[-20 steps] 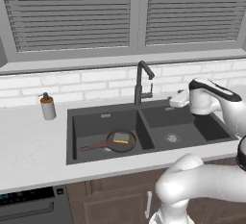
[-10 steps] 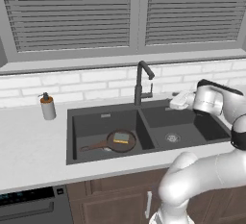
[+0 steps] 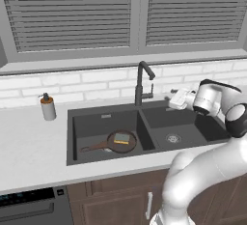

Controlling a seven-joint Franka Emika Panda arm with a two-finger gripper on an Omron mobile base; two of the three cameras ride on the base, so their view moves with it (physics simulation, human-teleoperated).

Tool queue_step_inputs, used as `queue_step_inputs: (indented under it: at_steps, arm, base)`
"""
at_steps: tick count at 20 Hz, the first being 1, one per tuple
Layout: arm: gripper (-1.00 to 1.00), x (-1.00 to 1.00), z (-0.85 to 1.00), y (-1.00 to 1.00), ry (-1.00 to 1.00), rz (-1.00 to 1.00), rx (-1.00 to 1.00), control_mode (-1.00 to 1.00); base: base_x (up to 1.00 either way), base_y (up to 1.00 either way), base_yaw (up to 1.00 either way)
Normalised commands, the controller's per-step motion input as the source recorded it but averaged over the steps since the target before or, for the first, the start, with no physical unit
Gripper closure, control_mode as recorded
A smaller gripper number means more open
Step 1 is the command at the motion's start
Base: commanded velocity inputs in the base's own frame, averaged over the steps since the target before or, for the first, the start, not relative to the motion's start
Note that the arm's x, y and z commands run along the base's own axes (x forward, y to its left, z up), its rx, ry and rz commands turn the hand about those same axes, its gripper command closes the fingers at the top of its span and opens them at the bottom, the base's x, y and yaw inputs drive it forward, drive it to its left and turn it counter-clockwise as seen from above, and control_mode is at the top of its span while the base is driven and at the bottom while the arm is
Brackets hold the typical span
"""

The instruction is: Pick the pan and sponge and place them into the sink. Then turn on the water.

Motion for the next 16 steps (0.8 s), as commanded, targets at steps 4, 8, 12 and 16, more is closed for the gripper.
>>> queue_step_inputs:
  at_steps: [4, 8, 12, 16]
  arm:
    - [-1.00, 0.32, 0.00, 0.16, -0.05, 0.00, 0.00, -1.00]
    - [-1.00, 0.29, 0.00, 0.23, 0.00, 0.00, 0.00, -1.00]
    - [-1.00, 0.29, 0.00, 0.23, 0.00, -0.02, 0.00, -1.00]
    - [-1.00, 0.31, -0.05, 0.08, 0.00, -0.07, 0.00, -1.00]
  base:
    - [0.00, 0.00, 0.00]
    - [0.00, 0.00, 0.00]
    - [0.00, 0.00, 0.00]
    - [0.00, 0.00, 0.00]
